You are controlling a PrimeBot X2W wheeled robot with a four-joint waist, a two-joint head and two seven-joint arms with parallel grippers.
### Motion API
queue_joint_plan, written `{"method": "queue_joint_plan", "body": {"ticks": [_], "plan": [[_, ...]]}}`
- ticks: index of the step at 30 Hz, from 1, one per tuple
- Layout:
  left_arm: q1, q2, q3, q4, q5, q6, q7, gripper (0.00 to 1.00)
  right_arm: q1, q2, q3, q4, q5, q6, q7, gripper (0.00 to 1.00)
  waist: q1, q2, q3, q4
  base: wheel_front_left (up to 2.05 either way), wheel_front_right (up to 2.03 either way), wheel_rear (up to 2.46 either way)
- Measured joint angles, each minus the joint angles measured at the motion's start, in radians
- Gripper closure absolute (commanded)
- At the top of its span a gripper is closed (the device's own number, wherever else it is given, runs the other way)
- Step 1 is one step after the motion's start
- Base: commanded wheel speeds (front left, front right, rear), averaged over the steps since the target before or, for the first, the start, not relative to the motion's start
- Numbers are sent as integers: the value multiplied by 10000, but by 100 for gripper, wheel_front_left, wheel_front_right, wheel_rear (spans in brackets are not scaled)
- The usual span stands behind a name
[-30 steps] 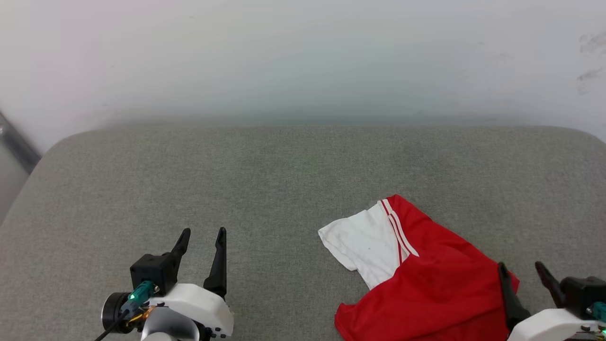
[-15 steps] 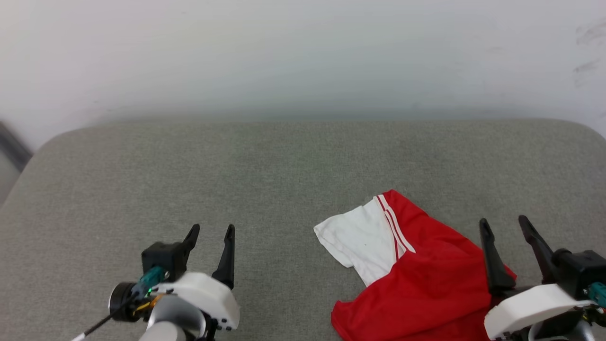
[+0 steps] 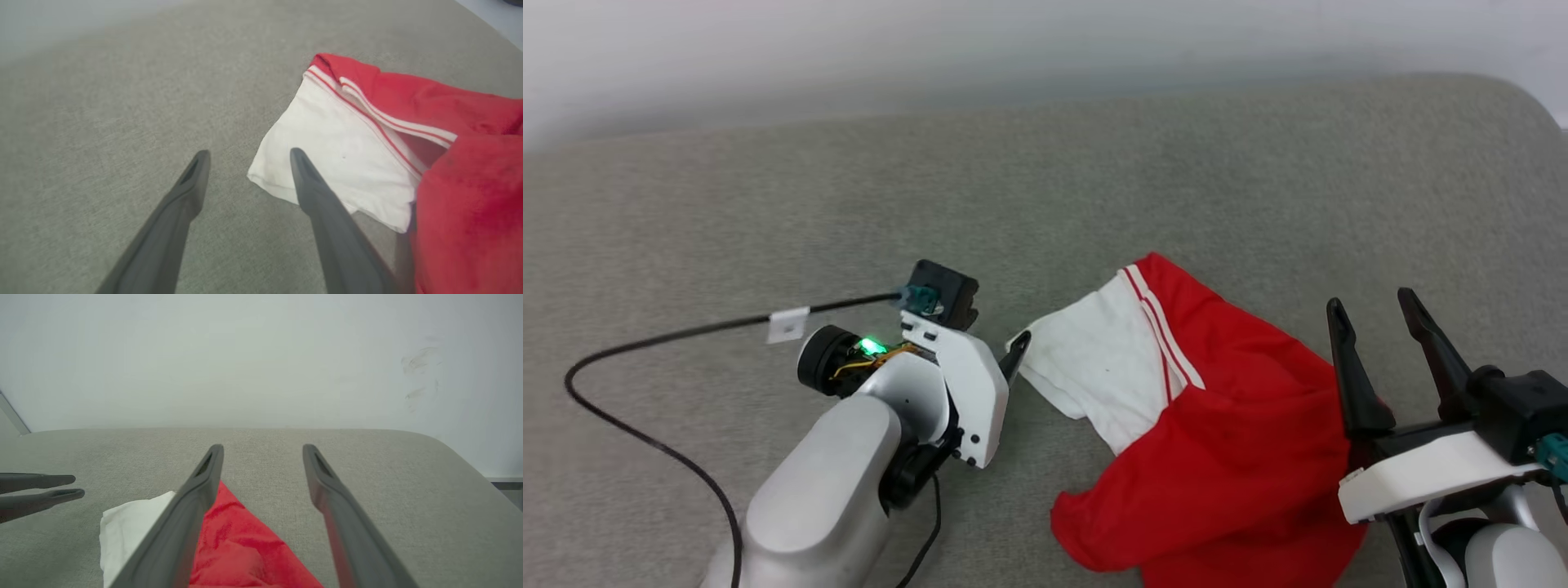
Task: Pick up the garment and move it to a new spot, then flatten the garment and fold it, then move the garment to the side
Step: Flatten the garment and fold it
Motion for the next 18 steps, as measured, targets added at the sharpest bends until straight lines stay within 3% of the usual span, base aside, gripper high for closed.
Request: {"method": "queue_joint_plan", "body": {"ticks": [5, 11, 12, 13, 14, 18], "plan": [[-641, 165, -512, 982, -148, -539, 1549, 0, -114, -4, 38, 209, 142, 0, -169, 0, 0, 0, 519, -539, 0, 0, 0], [-1303, 211, -988, 1480, -512, -867, 2878, 0, -200, -2, 36, 539, 309, 0, -362, 0, -1, 0, 950, -960, 0, 0, 0], [-1383, 213, -1055, 1515, -627, -886, 3091, 26, -244, -2, 42, 587, 334, 0, -387, 0, -1, 0, 989, -1006, 0, 0, 0], [-1459, 224, -1143, 1522, -725, -911, 3289, 60, -266, -2, 50, 633, 343, 0, -426, 0, -1, 0, 1017, -1045, 0, 0, 0], [-1532, 253, -1227, 1521, -740, -920, 3388, 100, -267, -4, 50, 673, 351, 0, -433, 0, -1, 0, 1037, -1074, 0, 0, 0], [-1482, 230, -1409, 1515, -675, -961, 2976, 100, -266, -2, -15, 844, 359, 0, -477, 0, -1, 0, 926, -1054, 0, 0, 0]]}}
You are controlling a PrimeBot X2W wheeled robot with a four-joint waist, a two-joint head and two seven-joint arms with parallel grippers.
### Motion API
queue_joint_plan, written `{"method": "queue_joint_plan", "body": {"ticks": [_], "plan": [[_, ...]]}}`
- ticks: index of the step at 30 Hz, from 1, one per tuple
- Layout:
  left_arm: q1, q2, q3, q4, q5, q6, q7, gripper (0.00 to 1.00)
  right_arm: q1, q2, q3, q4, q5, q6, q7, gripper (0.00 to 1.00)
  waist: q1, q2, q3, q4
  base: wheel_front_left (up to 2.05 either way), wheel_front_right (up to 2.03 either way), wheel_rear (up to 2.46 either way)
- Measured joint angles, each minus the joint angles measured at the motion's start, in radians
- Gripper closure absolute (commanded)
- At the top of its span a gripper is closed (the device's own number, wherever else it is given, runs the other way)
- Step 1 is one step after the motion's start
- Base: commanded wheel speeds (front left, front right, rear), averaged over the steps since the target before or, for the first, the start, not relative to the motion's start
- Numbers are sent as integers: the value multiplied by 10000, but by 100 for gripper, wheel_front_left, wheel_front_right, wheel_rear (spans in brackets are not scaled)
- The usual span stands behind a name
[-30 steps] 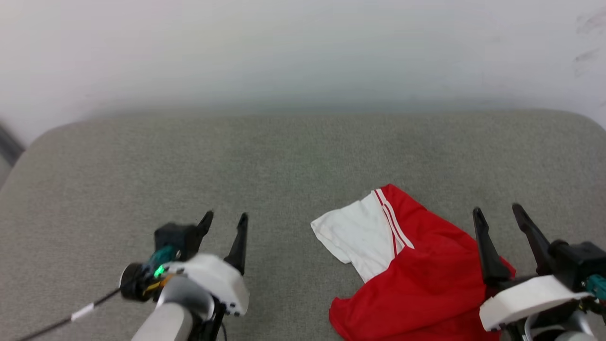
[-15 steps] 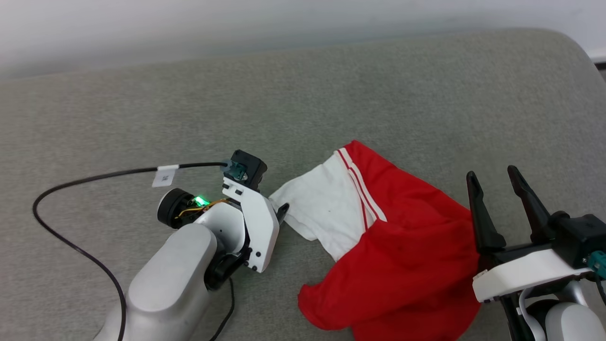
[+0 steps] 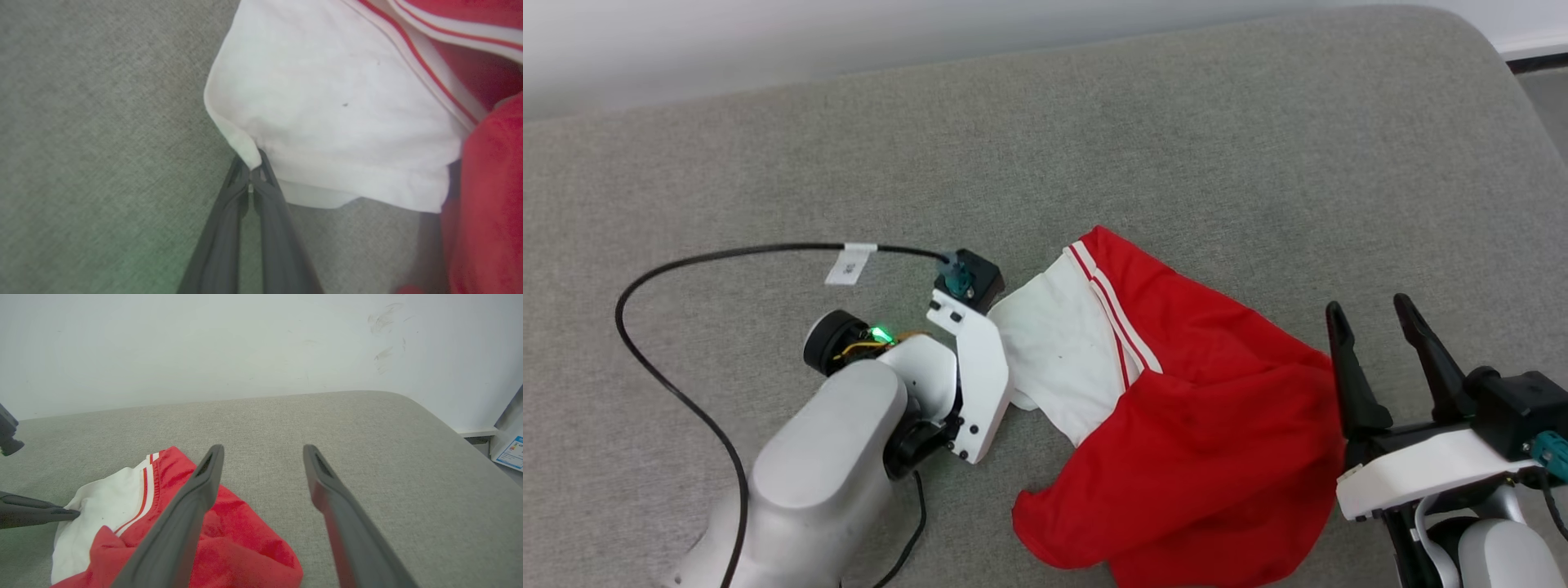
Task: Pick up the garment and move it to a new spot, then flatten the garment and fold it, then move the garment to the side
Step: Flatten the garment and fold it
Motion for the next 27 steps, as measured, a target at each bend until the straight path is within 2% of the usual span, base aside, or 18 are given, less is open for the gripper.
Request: {"method": "queue_joint_plan", "body": {"ticks": [4, 9, 16, 19, 20, 21, 22, 27], "plan": [[358, 73, 157, -44, 61, 257, -790, 100, 51, 2, -98, 90, -38, 0, 58, 0, 1, 0, -336, 145, 0, 0, 0], [1053, 725, 656, -842, 46, 792, -1546, 100, 324, 4, -288, 138, -128, 0, 242, 0, 1, 0, -921, 447, 0, 0, 0], [2921, 2059, 1517, -2717, -351, 1942, -1664, 100, 828, 4, -449, 75, -157, 0, 522, 0, 0, 0, -1659, 1106, 0, 0, 0], [4118, 2290, 1825, -3129, -840, 2426, -1532, 100, 939, 2, -430, -75, -194, 0, 637, 0, 0, 0, -1877, 1349, 0, 0, 0], [4521, 2297, 1906, -3168, -1032, 2543, -1526, 91, 971, 2, -431, -117, -198, 0, 654, 0, 0, 0, -1927, 1406, 0, 0, 0], [4846, 2261, 2010, -3152, -1235, 2625, -1584, 55, 1003, 4, -424, -146, -203, 0, 679, 0, 0, 0, -1966, 1455, 0, 0, 0], [5098, 2211, 2056, -3133, -1354, 2702, -1680, 2, 1011, 4, -424, -182, -215, 0, 729, 0, 0, 0, -2001, 1491, 0, 0, 0], [5520, 1762, 2487, -2909, -1425, 3173, -2932, 0, 1194, 2, -412, -355, -372, 0, 892, 0, 0, 0, -2196, 1595, 0, 0, 0]]}}
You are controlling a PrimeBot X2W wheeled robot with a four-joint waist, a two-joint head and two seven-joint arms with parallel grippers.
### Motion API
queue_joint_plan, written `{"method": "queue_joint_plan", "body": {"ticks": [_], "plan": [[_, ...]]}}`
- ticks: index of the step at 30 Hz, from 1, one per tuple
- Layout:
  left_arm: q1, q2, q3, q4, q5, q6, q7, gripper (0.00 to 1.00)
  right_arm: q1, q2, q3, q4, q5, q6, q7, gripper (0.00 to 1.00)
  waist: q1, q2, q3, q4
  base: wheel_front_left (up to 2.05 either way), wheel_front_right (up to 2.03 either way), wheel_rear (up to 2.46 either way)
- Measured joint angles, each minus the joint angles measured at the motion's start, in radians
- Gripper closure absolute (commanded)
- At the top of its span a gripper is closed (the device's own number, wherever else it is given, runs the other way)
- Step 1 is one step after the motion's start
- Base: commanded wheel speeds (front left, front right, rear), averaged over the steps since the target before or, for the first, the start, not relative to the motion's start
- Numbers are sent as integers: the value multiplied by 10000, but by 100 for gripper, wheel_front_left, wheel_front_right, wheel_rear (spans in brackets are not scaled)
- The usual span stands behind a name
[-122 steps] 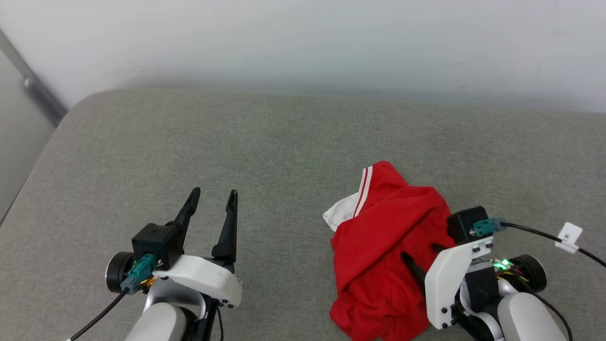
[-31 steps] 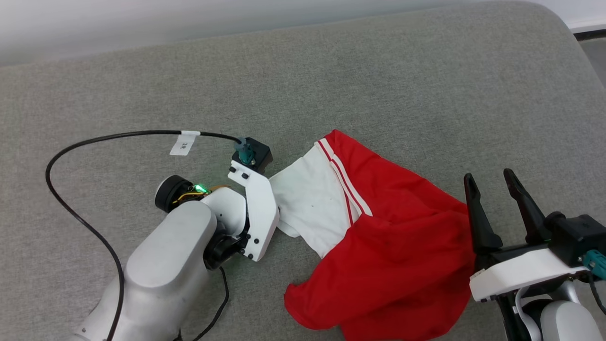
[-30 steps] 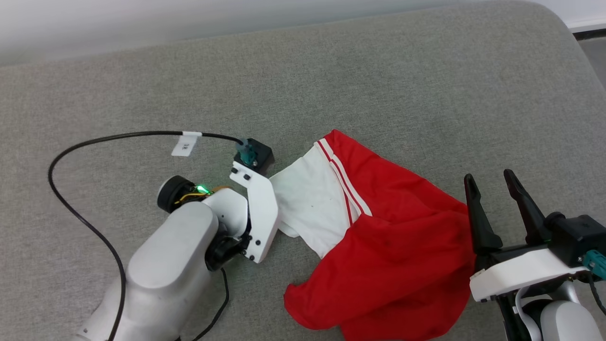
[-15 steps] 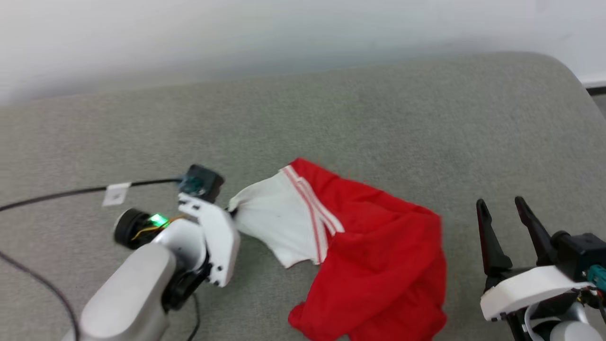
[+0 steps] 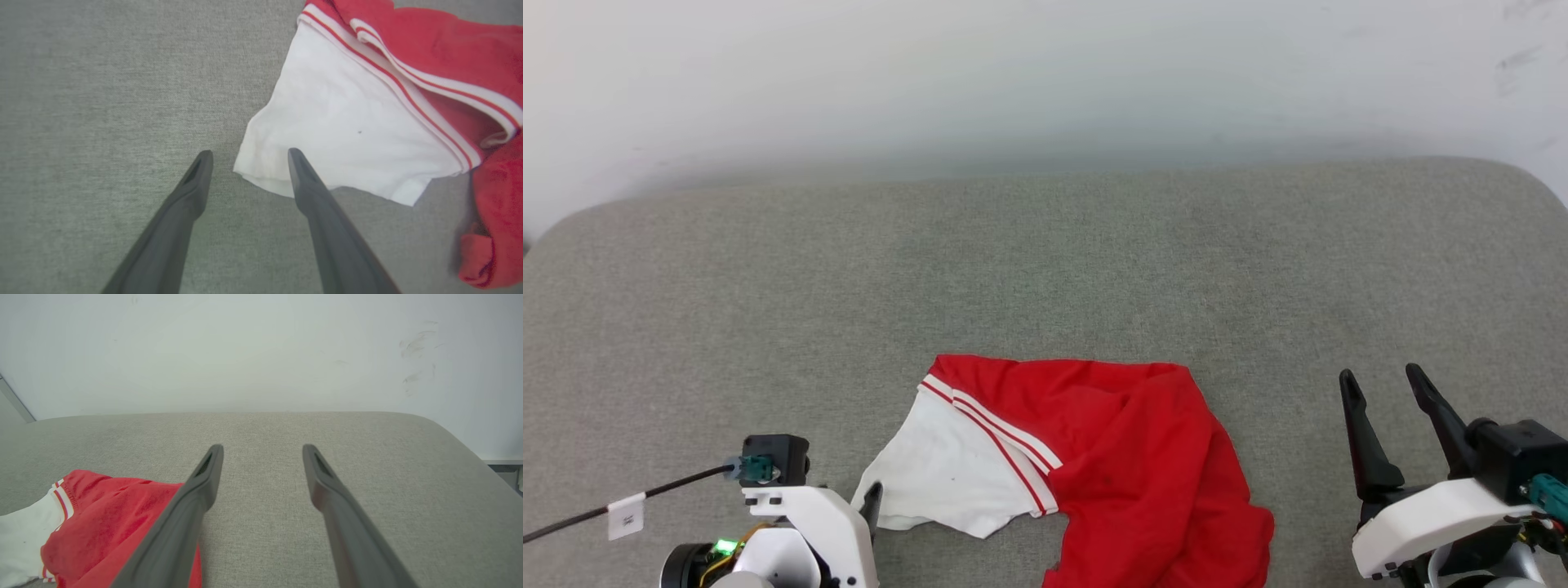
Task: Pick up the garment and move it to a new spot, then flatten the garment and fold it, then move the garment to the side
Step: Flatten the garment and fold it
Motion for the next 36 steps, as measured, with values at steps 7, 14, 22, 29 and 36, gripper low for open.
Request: {"method": "queue_joint_plan", "body": {"ticks": [7, 14, 22, 29, 36], "plan": [[-235, -401, 136, -249, 1189, 245, -2882, 0, 363, 0, -59, -165, -205, 0, 316, 0, 0, 0, -463, 192, 0, 0, 0], [-348, -775, 130, -790, 1893, 491, -4771, 0, 687, 0, -119, -355, -249, -2, 585, 0, -1, 0, -841, 382, 0, 0, 0], [-117, -838, 29, -1363, 2033, 721, -5047, 0, 811, -29, 408, 88, -293, -2, 1802, 0, -1, 0, -931, 785, 0, 0, 0], [77, -888, -167, -1653, 2125, 832, -5039, 0, 574, -1035, 2353, 318, 525, 0, 4416, 0, -1, 0, -860, 1449, 0, 0, 0], [35, -1078, -370, -1682, 2144, 744, -5162, 0, 327, -1824, 4013, 430, 1569, 0, 6387, 0, 0, 0, -483, 2081, 0, 0, 0]]}}
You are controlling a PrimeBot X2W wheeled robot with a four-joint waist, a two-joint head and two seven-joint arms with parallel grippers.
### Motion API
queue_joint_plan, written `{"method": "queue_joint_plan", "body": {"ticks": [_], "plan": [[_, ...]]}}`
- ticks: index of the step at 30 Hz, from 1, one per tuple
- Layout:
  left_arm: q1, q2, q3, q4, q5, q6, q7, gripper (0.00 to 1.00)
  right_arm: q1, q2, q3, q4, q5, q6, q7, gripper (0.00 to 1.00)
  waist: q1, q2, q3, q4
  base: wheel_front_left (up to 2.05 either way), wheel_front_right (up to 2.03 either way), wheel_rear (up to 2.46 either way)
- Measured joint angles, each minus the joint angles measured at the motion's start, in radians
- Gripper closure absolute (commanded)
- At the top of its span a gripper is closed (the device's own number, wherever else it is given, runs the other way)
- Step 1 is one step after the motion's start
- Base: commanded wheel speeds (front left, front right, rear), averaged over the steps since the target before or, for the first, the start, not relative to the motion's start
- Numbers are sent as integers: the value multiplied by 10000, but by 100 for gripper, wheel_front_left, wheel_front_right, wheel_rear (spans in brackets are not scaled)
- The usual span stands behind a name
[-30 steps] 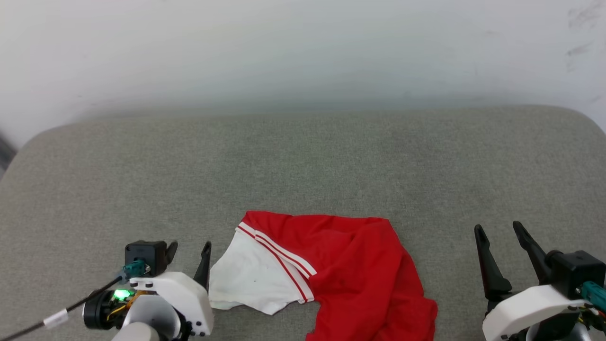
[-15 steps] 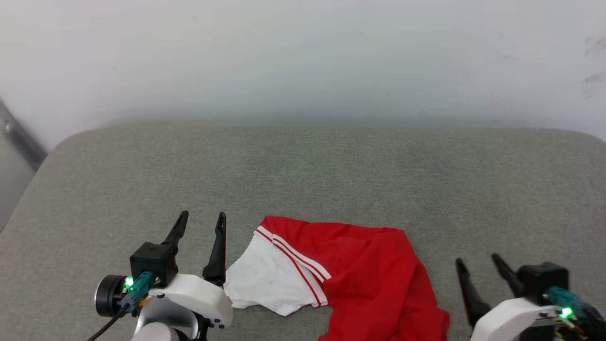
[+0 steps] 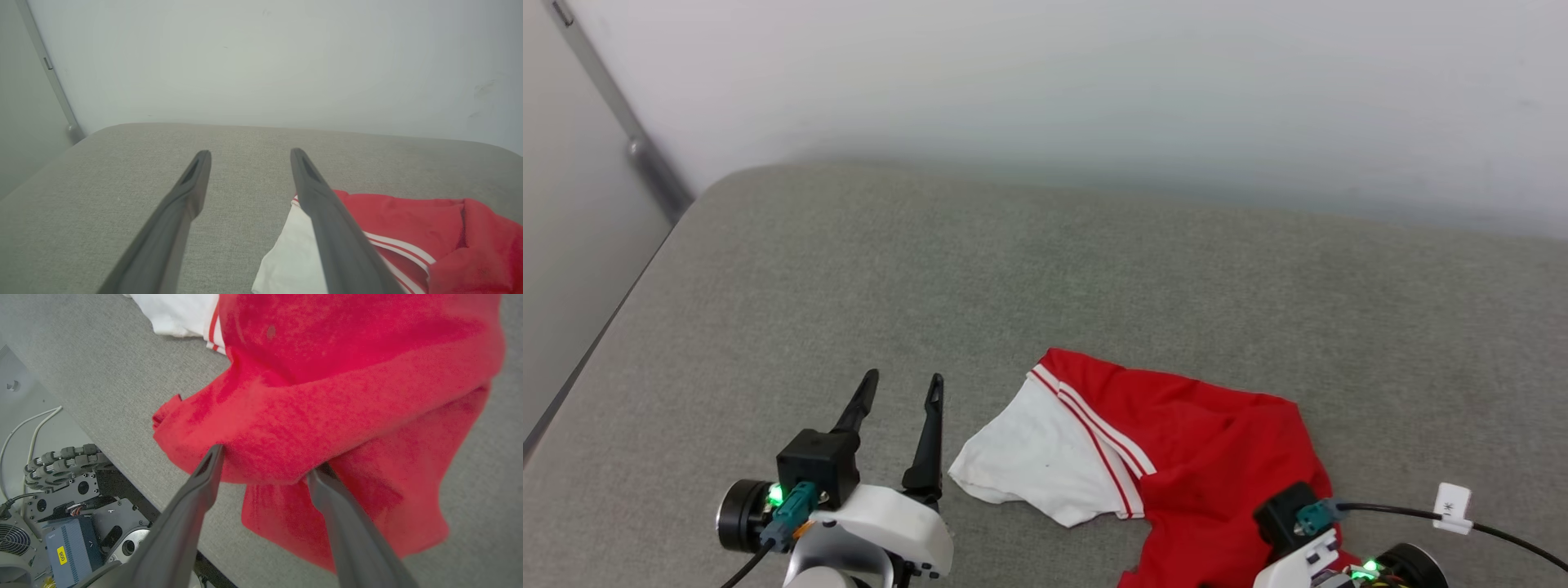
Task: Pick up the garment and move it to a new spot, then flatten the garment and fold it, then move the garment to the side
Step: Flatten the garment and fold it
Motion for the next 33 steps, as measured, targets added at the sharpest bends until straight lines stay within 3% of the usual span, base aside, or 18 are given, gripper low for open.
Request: {"method": "queue_joint_plan", "body": {"ticks": [4, 5, 6, 7, 12, 20, 30, 31, 32, 33], "plan": [[-186, -105, -29, 84, 2, -58, -128, 0, -365, -134, 336, 341, 301, 0, 196, 0, 0, 0, 336, 243, 0, 0, 0], [-199, -109, -19, 109, 6, -58, -194, 0, -432, -174, 389, 428, 295, 0, 215, 33, 0, 0, 404, 282, 0, 0, 0], [-216, -119, -21, 142, 8, -56, -203, 0, -488, -167, 399, 470, 353, 0, 150, 79, 0, 0, 458, 315, 0, 0, 0], [-230, -136, -15, 157, 12, -56, -232, 0, -569, -161, 424, 474, 420, -2, 107, 100, 0, 0, 499, 333, 0, 0, 0], [-257, -111, 54, 240, 36, -2, -332, 0, -1153, -213, 161, 46, 236, 0, -552, 100, 0, 0, 529, 137, 0, 0, 0], [-574, -104, 44, 221, 94, 4, -362, 0, -2246, 107, -1799, -510, -773, 2, -1298, 100, 0, 0, 802, -278, 0, 0, 0], [-1175, -165, -46, 230, 196, -102, -345, 0, -3409, 307, -4784, 1848, -984, 0, -1735, 100, 1, 0, 1770, -327, 0, 0, 0], [-1206, -165, -27, 328, 186, -136, -387, 0, -3376, 491, -5743, 2708, -1120, 4, -2146, 100, 1, 0, 1994, -285, 0, 0, 0], [-1213, -184, -27, 357, 171, -136, -393, 0, -3324, 552, -5990, 2940, -1204, 2, -2347, 85, 1, 0, 2030, -267, 0, 0, 0], [-1215, -194, -35, 384, 163, -136, -422, 0, -3236, 635, -6113, 3175, -1244, 2, -2552, 54, 1, 0, 2045, -254, 0, 0, 0]]}}
